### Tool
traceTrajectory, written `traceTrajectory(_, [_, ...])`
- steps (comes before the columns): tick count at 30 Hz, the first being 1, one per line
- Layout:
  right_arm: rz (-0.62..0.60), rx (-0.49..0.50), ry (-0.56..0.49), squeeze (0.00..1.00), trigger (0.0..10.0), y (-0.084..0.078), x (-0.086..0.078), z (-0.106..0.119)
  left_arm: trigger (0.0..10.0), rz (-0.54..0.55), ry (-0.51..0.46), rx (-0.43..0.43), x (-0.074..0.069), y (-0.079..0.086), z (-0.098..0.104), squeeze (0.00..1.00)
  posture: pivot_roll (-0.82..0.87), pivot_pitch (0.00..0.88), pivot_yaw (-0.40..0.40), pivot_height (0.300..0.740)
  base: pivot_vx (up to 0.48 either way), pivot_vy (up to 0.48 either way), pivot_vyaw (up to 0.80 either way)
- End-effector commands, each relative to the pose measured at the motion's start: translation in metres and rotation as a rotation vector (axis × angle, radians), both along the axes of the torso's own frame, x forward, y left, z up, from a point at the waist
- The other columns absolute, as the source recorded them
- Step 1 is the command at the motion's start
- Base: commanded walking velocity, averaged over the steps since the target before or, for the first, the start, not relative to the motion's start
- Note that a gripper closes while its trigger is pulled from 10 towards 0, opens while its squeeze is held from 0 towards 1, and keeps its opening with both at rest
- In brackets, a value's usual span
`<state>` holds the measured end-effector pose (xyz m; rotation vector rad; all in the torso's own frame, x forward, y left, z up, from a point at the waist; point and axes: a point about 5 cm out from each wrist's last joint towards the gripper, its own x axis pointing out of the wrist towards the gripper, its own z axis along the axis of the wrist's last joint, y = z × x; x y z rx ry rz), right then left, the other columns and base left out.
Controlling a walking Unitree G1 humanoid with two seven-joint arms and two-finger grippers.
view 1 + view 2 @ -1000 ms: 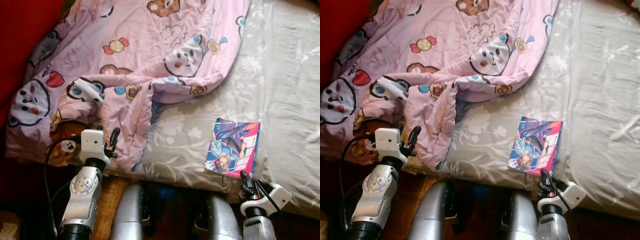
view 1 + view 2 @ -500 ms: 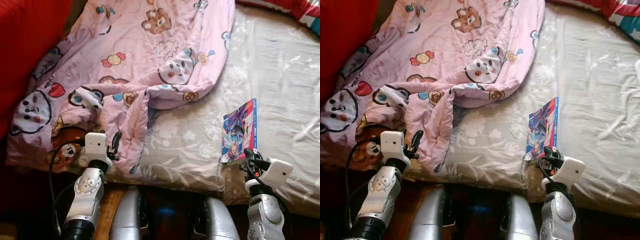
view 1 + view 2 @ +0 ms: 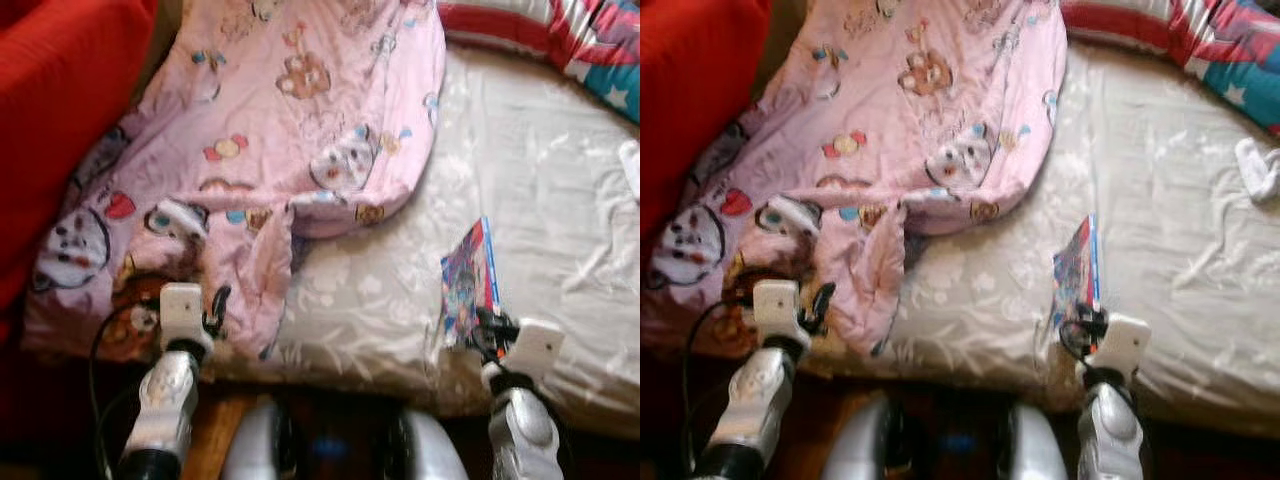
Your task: Clean up the room
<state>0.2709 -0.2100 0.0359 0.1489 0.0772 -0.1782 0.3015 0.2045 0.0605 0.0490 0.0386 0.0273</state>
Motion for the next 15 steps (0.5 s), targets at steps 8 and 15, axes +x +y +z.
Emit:
traceTrajectory(8, [-0.015, 0.005, 0.008, 0.0, 10.0, 0.0, -0.004, -0.007, 10.0, 0.039, 0.18, 0.01, -0.014, 0.018, -0.035, 0.0, 0.08, 0.161, 0.014, 0.74, 0.0, 0.0, 0.0])
traceTrajectory(15, [-0.028, 0.009, 0.0, 0.0, 10.0, -0.001, -0.003, -0.006, 10.0, 0.072, 0.258, 0.014, -0.021, 0.028, -0.046, 0.0, 0.07, 0.156, 0.02, 0.74, 0.0, 0.0, 0.0])
